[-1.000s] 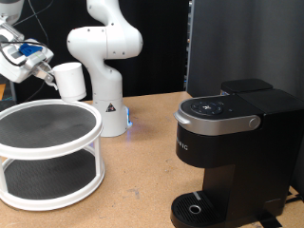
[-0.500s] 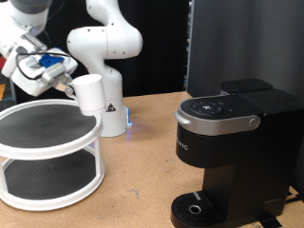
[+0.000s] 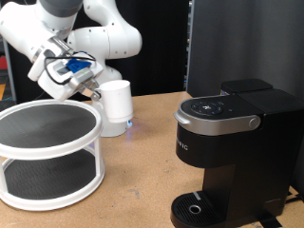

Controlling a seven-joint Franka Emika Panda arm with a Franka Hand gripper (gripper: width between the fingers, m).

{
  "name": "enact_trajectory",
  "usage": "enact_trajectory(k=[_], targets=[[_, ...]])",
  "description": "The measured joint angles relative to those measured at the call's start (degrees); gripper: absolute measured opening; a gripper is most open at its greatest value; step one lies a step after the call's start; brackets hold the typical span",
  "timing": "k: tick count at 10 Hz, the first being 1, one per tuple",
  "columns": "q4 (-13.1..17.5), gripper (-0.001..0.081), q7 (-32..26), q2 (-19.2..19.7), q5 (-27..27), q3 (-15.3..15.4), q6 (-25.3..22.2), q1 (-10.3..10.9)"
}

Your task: Make a cup of coffee with the keurig machine

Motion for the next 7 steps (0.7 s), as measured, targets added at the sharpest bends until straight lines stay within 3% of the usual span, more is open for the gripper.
enact_trajectory(k=[3, 7], targets=[[-0.04, 0.0076, 1.49, 0.81, 3.98, 3.05, 4.01, 3.00], [0.07, 0.0076, 1.69, 1.34, 4.26, 3.92, 4.51, 3.42]])
